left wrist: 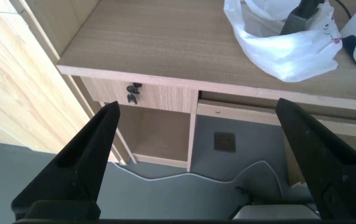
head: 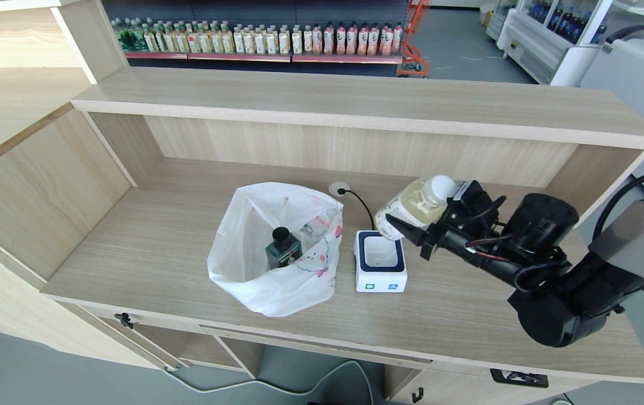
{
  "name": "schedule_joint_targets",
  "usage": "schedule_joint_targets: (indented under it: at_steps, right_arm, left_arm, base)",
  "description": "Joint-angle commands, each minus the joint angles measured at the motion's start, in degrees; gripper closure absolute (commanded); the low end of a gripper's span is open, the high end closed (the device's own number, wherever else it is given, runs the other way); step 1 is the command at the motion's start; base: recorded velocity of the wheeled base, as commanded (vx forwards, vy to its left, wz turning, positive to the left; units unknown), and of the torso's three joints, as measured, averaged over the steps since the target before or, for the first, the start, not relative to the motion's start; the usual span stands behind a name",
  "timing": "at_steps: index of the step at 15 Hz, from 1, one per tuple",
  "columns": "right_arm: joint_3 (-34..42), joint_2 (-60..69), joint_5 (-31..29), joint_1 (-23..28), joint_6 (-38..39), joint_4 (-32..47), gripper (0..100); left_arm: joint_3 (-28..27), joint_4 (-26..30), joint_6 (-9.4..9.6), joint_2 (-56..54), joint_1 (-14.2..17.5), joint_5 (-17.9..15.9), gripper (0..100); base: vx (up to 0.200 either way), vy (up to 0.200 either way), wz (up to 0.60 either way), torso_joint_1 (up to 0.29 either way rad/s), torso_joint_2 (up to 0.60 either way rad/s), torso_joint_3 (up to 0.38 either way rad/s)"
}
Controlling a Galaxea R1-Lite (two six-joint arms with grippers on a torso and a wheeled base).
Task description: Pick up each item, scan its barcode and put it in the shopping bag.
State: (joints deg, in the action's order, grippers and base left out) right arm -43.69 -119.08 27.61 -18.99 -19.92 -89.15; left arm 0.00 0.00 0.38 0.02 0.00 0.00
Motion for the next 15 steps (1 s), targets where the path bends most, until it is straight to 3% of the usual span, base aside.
schedule_joint_targets:
  at_steps: [1, 3, 6, 11, 15]
  right_arm:
    - [1.9, 10.2, -8.5, -0.8, 6.9, 4.2, 100]
    - [2.3, 19.0, -18.6, -1.7, 16.3, 18.9, 100]
    - [2.4, 24.2, -23.0, -1.7, 24.1, 29.6, 100]
    - [-1.1, 24.6, -22.6, -2.1, 27.4, 34.8, 100]
    - [-7.5, 22.0, -22.5, -5.8, 28.8, 40.1, 100]
  left_arm:
    - [0.0, 0.0, -0.03, 0.0, 0.0, 0.0, 0]
    - [0.0, 0.0, -0.03, 0.0, 0.0, 0.0, 0]
    - [0.0, 0.0, -0.03, 0.0, 0.0, 0.0, 0]
    - [0.0, 0.0, 0.06, 0.0, 0.0, 0.0, 0]
    - [0.0, 0.0, -0.03, 0.0, 0.0, 0.0, 0]
  base:
    - [0.0, 0.0, 0.0, 0.0, 0.0, 0.0]
    - [0.0, 0.0, 0.0, 0.0, 0.0, 0.0]
    - [0.0, 0.0, 0.0, 0.0, 0.0, 0.0]
    - [0.0, 0.0, 0.0, 0.0, 0.0, 0.0]
    - [0.0, 0.2, 0.0, 0.0, 0.0, 0.002]
